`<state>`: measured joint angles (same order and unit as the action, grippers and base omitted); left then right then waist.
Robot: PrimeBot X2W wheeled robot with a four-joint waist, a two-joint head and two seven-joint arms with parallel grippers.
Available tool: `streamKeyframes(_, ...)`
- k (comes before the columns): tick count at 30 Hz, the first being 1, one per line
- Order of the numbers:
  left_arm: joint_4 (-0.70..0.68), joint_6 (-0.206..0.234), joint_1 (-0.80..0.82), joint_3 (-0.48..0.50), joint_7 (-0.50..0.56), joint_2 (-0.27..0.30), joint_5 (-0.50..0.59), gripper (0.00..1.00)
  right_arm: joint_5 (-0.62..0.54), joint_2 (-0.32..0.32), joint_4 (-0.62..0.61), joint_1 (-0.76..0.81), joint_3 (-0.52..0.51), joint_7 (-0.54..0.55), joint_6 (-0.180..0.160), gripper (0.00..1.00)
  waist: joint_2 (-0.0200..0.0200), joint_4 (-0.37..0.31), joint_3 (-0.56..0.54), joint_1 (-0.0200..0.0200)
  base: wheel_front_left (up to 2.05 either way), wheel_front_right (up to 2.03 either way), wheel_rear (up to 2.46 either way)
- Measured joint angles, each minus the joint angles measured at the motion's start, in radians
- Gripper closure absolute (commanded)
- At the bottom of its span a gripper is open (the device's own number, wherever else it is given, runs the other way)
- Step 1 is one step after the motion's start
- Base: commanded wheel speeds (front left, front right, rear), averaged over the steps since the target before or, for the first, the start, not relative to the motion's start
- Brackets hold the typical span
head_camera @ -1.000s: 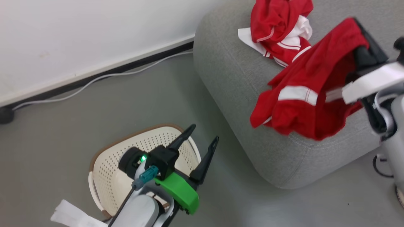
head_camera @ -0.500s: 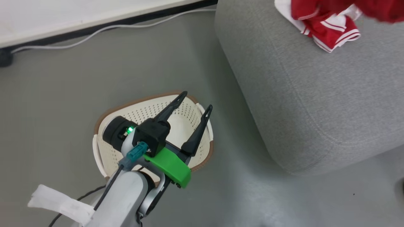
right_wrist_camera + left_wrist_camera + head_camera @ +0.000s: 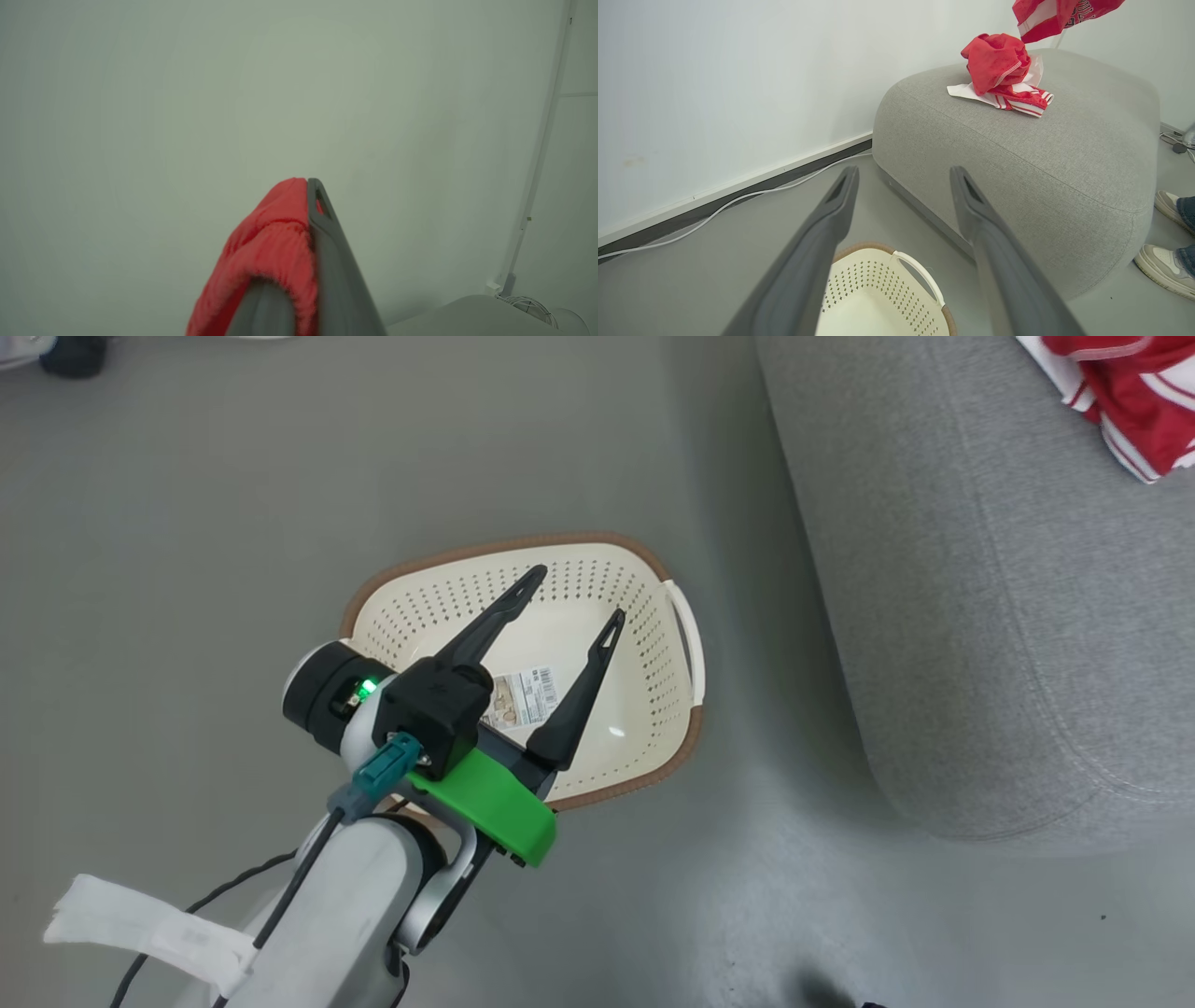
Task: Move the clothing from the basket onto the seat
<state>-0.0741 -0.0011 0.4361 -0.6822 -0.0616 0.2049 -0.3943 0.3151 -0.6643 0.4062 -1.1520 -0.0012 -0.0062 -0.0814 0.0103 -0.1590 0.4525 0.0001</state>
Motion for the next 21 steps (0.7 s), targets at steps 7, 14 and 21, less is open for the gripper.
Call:
streamKeyframes(7,-0.021,0.000,0.006,0.007,0.018,0.022,0.003,0.00,0.002,0.024,0.089,0.000,0.004,-0.002,-0.001,1.00,0.0000,0.024,0.057,0.0000,0.00,0.00,0.00)
streamKeyframes(14,-0.041,0.000,0.016,0.007,0.036,0.032,0.015,0.00,0.017,0.098,0.168,0.078,0.019,-0.021,-0.001,1.00,0.0000,0.019,0.092,0.0000,0.00,0.00,0.00)
streamKeyframes(21,-0.047,-0.004,0.016,0.005,0.040,0.043,0.031,0.00,0.038,0.202,0.263,0.187,0.050,-0.073,-0.010,1.00,0.0000,-0.003,0.118,0.0000,0.00,0.00,0.00)
